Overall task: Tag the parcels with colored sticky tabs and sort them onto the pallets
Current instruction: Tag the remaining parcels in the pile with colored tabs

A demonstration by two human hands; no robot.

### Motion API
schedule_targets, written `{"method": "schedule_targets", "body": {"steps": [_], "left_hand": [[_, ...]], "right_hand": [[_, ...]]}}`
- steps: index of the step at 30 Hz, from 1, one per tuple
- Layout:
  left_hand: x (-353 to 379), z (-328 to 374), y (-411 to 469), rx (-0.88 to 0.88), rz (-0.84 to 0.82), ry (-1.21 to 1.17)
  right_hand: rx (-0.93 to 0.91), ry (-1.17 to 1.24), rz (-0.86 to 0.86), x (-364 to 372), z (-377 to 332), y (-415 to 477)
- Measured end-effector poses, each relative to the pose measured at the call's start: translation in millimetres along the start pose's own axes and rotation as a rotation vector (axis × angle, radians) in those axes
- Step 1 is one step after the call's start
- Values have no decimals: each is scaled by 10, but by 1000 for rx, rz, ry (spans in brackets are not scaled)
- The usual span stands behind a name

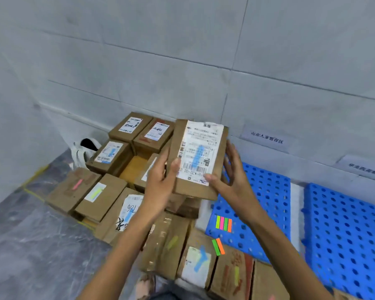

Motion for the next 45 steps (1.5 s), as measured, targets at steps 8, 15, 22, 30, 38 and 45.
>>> {"method": "schedule_targets", "body": {"steps": [8, 15, 22, 30, 38, 45], "left_hand": [[-1656, -931, 1339, -101, 161, 249], [-2149, -2033, 1901, -315, -28, 388], [-2254, -2648, 1887, -405, -93, 510], [-1805, -2271, 1856, -197, 14, 628], [-470, -1118, 882, 136, 26, 372], [195, -1336, -54, 69, -86, 389]], "right_hand": [[126, -221, -53, 1834, 785, 1796], [511, -181, -92, 2497, 1724, 2230], [509, -258, -148, 2701, 1816, 2197], [185, -153, -92, 1690, 757, 1332], [306, -477, 363, -146, 1271, 109], [477, -460, 238, -492, 1748, -639]]}}
Point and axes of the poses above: each hand's wrist, its own y-axis towards the middle knuckle, its own x-axis out of the palm, z = x × y, the point moved 3 cm from there along y, towards the middle knuckle, and after that the axes turned 1 degree about -x, right-handed, at the moved point
